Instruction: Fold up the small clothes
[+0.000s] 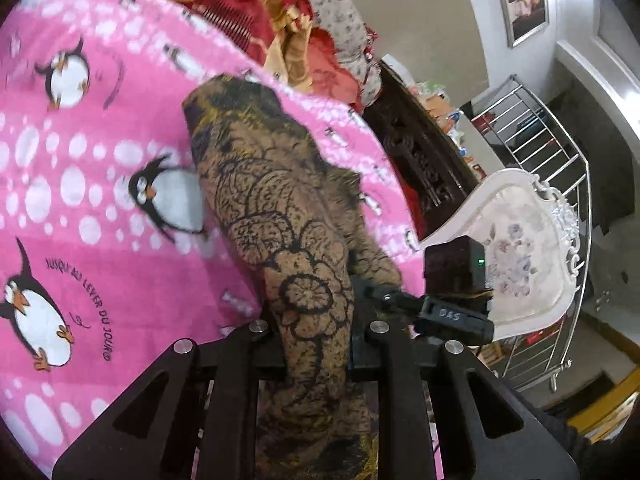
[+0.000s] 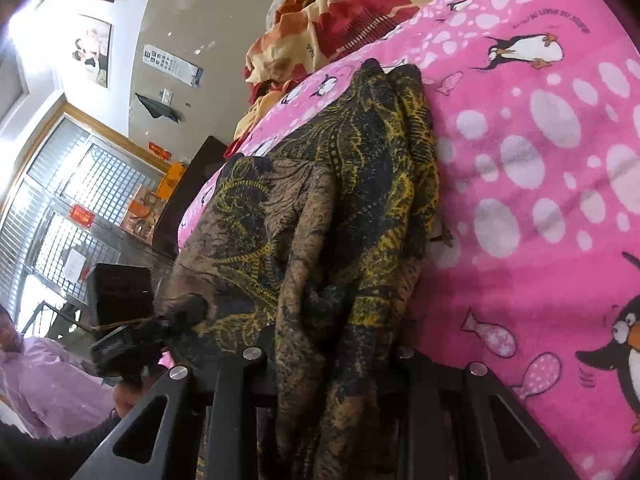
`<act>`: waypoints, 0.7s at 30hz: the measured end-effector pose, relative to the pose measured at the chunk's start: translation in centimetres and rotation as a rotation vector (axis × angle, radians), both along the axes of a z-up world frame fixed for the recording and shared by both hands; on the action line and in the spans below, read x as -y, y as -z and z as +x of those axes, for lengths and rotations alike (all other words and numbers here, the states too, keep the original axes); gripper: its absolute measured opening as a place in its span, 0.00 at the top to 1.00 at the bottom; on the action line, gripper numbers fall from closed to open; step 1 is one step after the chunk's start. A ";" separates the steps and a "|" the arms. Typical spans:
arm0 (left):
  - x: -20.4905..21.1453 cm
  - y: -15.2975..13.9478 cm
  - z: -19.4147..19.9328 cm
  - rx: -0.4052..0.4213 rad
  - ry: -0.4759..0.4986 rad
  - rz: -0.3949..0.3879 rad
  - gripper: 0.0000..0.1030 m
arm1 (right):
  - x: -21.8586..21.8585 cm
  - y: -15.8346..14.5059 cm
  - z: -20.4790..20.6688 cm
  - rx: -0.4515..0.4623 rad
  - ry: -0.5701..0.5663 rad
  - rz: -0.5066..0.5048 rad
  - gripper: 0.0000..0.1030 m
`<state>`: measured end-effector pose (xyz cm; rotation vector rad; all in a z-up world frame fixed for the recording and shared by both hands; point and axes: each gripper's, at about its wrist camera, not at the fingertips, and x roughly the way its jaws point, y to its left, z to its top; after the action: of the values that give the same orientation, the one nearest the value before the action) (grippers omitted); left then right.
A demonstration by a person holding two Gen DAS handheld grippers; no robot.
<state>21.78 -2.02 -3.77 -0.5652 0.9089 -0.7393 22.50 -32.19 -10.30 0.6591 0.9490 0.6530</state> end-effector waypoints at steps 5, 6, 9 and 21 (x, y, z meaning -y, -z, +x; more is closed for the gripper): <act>-3.7 -1.2 -0.1 0.021 -0.020 0.041 0.86 | -2.7 -1.1 -0.1 -0.022 -0.028 0.016 0.75; -5.0 -1.2 -0.3 0.030 -0.036 0.058 0.86 | -3.4 -1.1 0.0 -0.024 -0.039 0.020 0.75; -9.6 -1.1 -1.0 0.039 -0.075 0.108 0.86 | -7.4 -1.0 0.4 -0.023 -0.091 0.039 0.75; -16.3 3.9 -2.1 -0.048 -0.170 0.202 0.68 | -15.2 0.9 1.0 -0.028 -0.153 0.039 0.76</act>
<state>19.65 14.27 -7.66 -0.4759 0.9550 -0.4762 23.47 -16.97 -11.15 0.6353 1.0218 0.8010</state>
